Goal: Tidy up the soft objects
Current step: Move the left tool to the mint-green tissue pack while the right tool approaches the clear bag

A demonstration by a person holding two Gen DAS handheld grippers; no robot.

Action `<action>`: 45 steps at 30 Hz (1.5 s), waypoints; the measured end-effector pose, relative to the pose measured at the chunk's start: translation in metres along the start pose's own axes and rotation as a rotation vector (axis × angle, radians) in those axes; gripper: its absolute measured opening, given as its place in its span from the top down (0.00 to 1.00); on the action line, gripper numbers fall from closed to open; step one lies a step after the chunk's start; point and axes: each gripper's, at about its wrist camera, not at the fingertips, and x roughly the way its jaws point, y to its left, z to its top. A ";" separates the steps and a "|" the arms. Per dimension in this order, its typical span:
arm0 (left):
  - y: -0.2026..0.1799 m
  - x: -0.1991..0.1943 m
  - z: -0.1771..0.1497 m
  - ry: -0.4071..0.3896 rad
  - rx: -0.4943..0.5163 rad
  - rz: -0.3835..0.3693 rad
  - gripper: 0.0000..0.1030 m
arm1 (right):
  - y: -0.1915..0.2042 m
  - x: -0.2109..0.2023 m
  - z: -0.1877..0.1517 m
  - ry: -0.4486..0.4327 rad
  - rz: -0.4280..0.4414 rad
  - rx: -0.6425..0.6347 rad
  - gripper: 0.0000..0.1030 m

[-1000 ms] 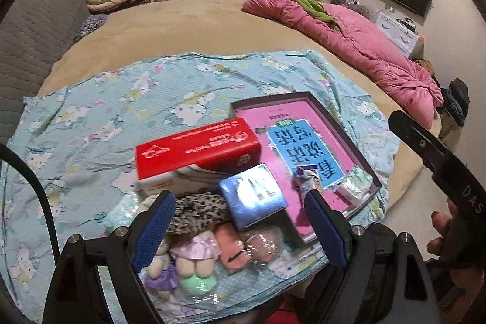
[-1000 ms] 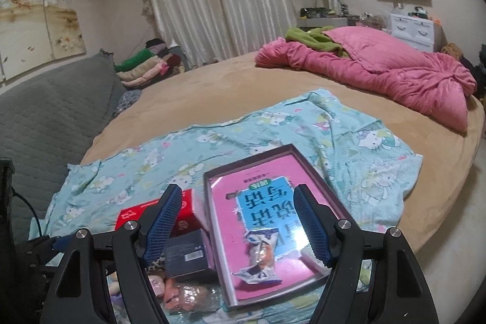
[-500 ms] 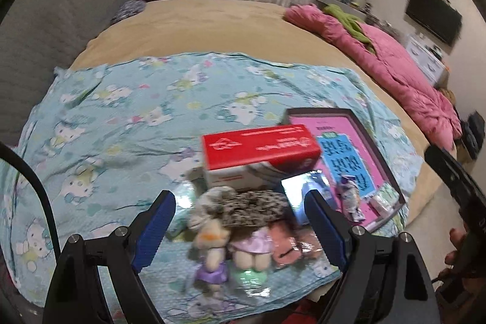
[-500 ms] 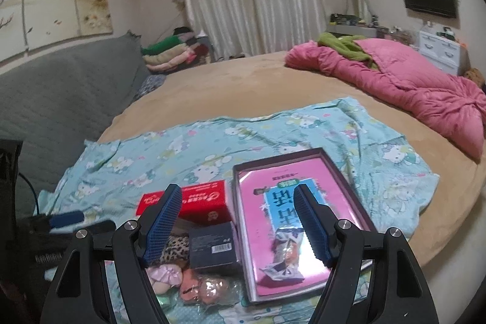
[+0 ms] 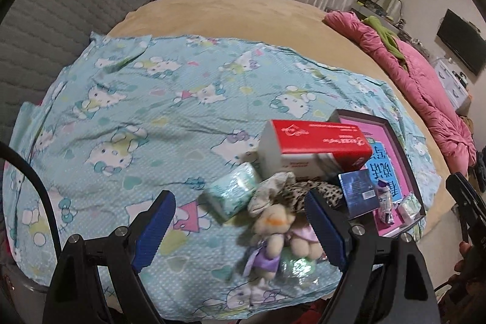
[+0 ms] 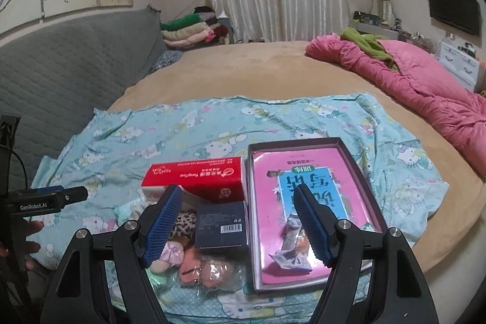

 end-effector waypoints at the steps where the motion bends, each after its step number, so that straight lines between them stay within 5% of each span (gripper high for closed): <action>1: 0.003 0.001 -0.001 0.001 -0.005 0.002 0.16 | -0.001 0.001 -0.001 0.003 0.003 -0.002 0.25; 14: 0.041 0.022 -0.022 0.058 -0.052 0.038 0.16 | -0.005 0.016 -0.018 0.079 0.027 -0.046 0.25; 24: 0.041 0.054 -0.031 0.115 -0.019 0.033 0.16 | -0.004 0.043 -0.048 0.232 0.057 -0.119 0.25; 30: 0.049 0.078 -0.018 0.140 -0.045 -0.015 0.16 | 0.000 0.055 -0.058 0.281 0.058 -0.162 0.25; 45: 0.070 0.155 -0.007 0.273 -0.301 -0.212 0.22 | 0.030 0.078 -0.085 0.397 0.112 -0.382 0.25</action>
